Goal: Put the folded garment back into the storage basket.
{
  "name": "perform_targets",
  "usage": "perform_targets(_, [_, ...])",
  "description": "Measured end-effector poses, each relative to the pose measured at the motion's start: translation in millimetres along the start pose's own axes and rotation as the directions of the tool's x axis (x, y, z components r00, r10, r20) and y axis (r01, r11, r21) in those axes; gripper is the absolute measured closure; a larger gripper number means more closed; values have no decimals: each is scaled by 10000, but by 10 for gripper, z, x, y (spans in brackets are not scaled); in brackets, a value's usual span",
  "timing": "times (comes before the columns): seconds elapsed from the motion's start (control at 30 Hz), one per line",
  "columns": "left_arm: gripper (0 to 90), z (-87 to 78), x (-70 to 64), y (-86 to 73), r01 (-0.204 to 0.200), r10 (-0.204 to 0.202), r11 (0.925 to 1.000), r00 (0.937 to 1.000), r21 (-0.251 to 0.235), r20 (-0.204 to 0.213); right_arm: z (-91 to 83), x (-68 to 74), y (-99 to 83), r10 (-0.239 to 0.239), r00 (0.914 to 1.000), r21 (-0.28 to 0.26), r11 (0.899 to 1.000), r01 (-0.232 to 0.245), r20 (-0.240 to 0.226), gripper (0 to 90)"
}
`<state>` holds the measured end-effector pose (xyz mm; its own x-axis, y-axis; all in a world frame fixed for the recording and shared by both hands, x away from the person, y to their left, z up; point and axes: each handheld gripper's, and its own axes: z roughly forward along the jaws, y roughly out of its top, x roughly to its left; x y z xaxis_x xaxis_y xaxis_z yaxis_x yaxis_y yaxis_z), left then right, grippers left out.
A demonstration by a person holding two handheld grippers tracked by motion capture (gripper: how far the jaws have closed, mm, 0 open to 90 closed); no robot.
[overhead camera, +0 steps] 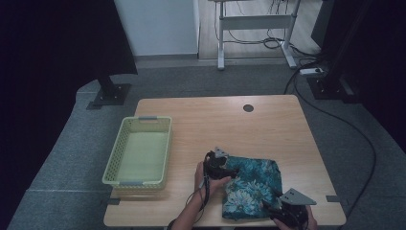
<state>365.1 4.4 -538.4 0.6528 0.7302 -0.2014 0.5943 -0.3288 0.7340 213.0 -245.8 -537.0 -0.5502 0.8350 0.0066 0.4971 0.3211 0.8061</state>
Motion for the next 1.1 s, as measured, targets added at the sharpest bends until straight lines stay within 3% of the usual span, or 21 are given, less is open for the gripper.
perform_targets(0.23, [316,99,44,2,7,-4,9998,9999,179,-146,7,9,-1,-42,10000,16,10000,42,0,402])
perform_targets(0.6, [315,166,89,23,150,-149,9999,9997,53,-171,8,3,-15,-93,10000,65,9999,93,24,402])
perform_targets(1.1, [311,261,57,57,-293,289,9995,9990,-118,-351,4,29,-6,-134,9999,25,9999,134,-41,402])
